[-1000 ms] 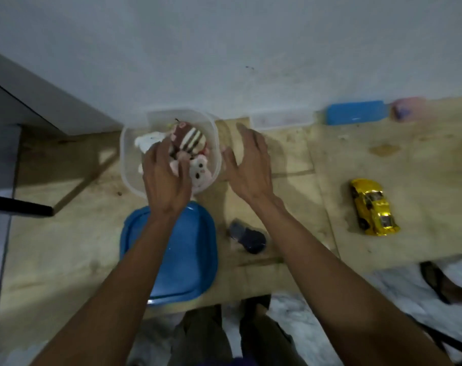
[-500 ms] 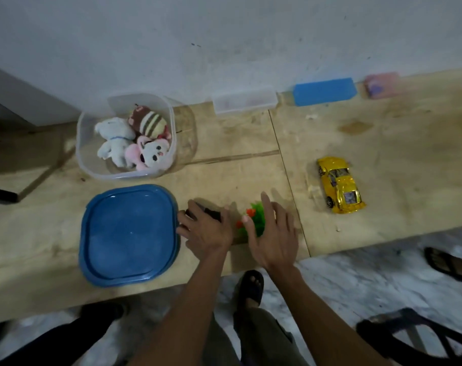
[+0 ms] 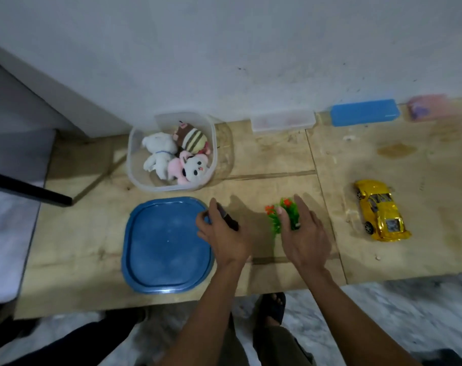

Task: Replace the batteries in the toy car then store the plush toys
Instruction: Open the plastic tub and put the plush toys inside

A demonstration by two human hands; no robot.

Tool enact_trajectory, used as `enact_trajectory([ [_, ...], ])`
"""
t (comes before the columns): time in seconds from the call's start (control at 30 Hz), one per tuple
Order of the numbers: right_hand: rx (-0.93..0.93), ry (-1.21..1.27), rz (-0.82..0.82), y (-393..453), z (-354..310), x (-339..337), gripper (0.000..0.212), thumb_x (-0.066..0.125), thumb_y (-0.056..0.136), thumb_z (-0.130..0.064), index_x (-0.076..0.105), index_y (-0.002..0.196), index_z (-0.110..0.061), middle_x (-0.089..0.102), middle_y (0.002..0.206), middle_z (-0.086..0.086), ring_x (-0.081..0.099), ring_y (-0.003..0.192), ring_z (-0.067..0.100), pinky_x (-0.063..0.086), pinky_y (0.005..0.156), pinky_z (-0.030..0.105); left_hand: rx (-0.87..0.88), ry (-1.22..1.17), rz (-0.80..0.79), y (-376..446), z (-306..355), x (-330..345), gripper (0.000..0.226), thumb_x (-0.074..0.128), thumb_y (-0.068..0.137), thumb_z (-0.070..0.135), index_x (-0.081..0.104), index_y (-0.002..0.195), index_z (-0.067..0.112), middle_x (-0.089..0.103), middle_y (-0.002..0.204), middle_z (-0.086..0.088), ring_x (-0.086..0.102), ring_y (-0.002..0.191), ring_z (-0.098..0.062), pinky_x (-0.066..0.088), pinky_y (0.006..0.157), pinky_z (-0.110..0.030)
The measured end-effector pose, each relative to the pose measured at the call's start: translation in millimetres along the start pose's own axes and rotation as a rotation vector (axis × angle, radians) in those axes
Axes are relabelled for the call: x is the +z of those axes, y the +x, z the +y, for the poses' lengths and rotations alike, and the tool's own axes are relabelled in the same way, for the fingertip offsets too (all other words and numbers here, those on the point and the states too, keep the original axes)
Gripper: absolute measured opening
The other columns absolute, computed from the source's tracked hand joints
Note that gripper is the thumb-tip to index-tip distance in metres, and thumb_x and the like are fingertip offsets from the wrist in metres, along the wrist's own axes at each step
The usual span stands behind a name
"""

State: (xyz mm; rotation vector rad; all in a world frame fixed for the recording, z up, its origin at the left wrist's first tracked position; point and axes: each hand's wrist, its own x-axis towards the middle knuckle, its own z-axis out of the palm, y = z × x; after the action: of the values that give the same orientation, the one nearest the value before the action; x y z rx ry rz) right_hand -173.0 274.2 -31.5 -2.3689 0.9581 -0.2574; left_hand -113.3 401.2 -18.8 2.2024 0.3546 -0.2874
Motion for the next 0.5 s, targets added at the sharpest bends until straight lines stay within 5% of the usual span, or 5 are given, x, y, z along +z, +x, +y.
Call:
enact_trajectory([
  [0.23, -0.025, 0.256, 0.001, 49, -162, 38, 0.051, 0.046, 0.094, -0.063, 0.050, 0.139, -0.037, 0.063, 0.129, 0.003, 0.058, 0.118, 0.028, 0.048, 0.086, 0.040, 0.186, -0.121, 0.173, 105, 27, -106, 0.072, 0.073, 0.089, 0.029, 0.037, 0.151, 0.024, 0.026, 0.148, -0.011, 0.039, 0.133, -0.031, 0.045, 0.104, -0.037],
  [0.5, -0.128, 0.042, -0.143, 100, -244, 126, 0.051, 0.031, 0.098, -0.063, 0.052, 0.133, -0.031, 0.061, 0.120, 0.006, 0.061, 0.106, 0.033, 0.053, 0.080, 0.046, 0.178, 0.076, -0.037, 207, 18, -128, 0.076, 0.077, 0.080, 0.016, 0.044, 0.148, 0.013, 0.035, 0.143, -0.020, 0.041, 0.130, -0.038, 0.037, 0.108, -0.035],
])
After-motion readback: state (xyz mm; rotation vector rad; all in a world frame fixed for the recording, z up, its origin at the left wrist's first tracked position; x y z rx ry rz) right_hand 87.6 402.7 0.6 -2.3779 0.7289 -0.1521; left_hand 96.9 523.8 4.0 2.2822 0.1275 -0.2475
